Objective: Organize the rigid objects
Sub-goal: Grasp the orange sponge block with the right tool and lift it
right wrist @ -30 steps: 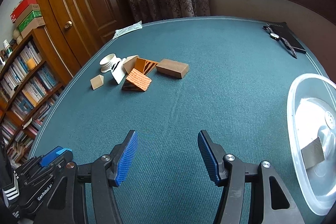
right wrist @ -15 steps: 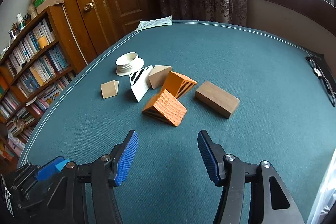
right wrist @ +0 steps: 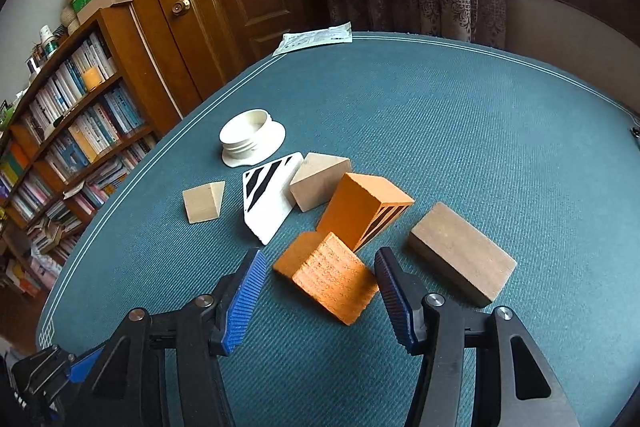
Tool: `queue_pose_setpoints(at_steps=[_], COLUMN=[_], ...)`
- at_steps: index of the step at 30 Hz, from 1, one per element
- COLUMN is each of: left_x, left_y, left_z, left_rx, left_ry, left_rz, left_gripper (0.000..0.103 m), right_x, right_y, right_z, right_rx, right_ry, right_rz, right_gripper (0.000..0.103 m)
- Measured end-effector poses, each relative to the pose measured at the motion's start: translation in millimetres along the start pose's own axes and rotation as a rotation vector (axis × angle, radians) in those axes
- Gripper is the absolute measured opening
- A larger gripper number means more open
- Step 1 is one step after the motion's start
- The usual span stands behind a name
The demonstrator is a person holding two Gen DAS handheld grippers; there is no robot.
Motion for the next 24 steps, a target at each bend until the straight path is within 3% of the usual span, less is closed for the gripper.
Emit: queue_pose_setpoints(at_steps=[6, 13, 18, 24], left_x=[4, 7, 7, 6], left_y=[0, -2, -2, -1], left_z=[-3, -4, -3, -2], left_rx=[-0.006, -0.012, -0.014, -0.009], left_ry=[-0.003, -0.004, -0.006, -0.008], left_rz=[0.003, 0.000, 0.001, 0.001], left_gripper=[0.031, 0.031, 0.031, 0.031], right_x=[-8, 6, 11, 2], right_y=[-19, -16, -12, -10], right_z=[17, 4, -3, 6], right_rx=[-0.031, -0.054, -0.066, -0.058], right_ry=[-0.039, -0.031, -0.021, -0.020], right_rz=[-0.096, 0.025, 0.094, 0.108], right_gripper=[0.059, 0.049, 0.033, 0.033])
Point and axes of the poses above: each gripper's, at about its wrist camera, not at the fingertips, and x roughly the way its jaws point, y to its right, z to its underside, the point moved 7 cm from there along x, roughly the way its jaws point, and after that the axes turned 7 degrees about -x, right-handed, at the moved point
